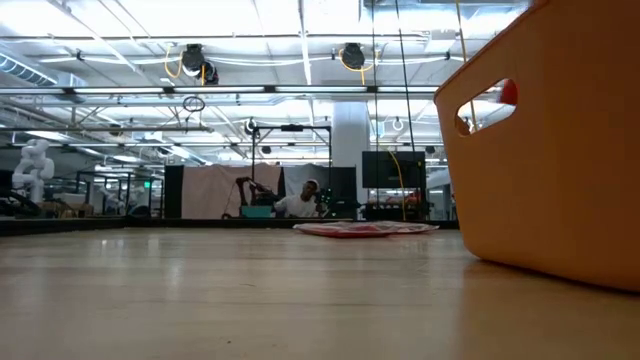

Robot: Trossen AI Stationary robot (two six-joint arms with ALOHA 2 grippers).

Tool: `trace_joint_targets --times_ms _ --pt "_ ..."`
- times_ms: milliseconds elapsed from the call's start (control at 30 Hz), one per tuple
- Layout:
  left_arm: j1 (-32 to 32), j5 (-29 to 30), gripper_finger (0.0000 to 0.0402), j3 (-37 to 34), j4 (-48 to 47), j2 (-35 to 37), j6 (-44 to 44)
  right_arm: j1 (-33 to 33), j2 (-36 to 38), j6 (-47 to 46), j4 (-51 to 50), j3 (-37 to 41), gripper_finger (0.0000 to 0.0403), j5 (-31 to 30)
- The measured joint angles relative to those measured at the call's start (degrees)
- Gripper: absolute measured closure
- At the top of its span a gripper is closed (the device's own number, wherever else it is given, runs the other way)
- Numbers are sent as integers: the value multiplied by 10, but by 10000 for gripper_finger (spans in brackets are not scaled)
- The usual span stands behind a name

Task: Sort popcorn bags into baskets
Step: Put the red popcorn bag into the orange bin

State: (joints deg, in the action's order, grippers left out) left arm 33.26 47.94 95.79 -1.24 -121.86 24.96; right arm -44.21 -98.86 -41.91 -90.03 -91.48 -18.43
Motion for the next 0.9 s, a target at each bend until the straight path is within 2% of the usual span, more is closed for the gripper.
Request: trace_joint_targets --times_ms 100,400,600,767,900 --pt "-1 0 158 0 -1 0 2 0 0 -6 0 0 391 -24" --pt "-1 -1 158 0 4 0 0 0 -1 -10 2 4 379 -7" --pt "-1 -1 158 0 11 0 -3 0 -2 -11 27 33 316 67" --pt "0 -1 158 0 11 0 -3 -1 7 -20 26 34 255 49" --pt "1 -1 158 0 11 0 -3 -1 36 -24 33 34 221 48"
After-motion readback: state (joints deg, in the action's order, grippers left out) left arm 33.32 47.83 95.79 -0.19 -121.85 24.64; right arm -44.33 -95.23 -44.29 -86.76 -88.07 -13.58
